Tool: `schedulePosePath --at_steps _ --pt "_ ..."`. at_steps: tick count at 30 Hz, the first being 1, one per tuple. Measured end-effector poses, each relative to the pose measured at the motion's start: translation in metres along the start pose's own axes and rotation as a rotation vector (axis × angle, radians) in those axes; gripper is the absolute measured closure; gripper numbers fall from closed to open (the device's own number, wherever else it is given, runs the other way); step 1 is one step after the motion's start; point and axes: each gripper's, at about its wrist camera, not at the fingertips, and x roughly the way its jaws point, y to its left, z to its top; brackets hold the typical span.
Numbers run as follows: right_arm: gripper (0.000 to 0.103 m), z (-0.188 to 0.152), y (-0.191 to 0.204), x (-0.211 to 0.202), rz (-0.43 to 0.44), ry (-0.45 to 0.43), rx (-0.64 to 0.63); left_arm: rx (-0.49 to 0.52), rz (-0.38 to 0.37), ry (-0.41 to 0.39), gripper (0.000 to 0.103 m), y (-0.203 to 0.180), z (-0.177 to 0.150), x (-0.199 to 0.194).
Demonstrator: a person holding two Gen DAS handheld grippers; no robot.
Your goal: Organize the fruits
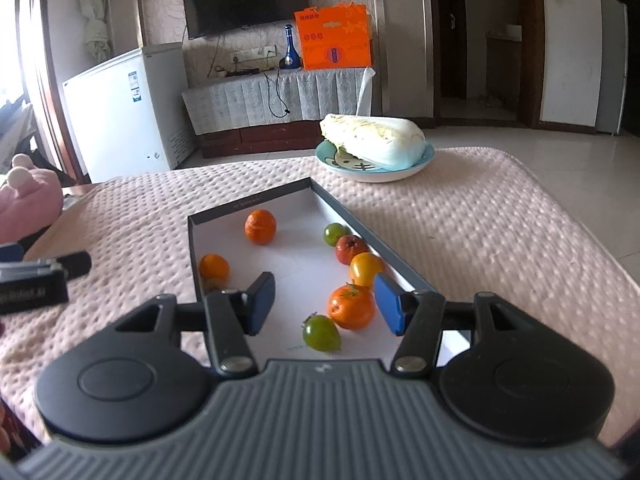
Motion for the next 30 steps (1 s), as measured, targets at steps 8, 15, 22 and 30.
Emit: schedulePosePath --at_steps 8,15,22,30 --pt "0.046 -0.01 -0.015 -0.028 -0.005 -0.018 -0.016 -0.029 -0.048 -0.003 0.003 -0.005 0.004 -0.003" --pt "0.046 -0.027 -0.028 -0.057 -0.026 -0.011 0.001 -0.005 -0.153 -0.035 0.003 -0.027 0.004 -0.018" --pt "0.046 -0.053 -0.029 -0.086 -0.02 0.048 0.039 0.011 -0.233 -0.019 0.003 -0.053 0.002 -0.026" --pt "0.046 -0.062 -0.02 -0.094 -0.021 0.072 -0.004 0.048 -0.304 -0.029 0.003 -0.073 -0.008 -0.05"
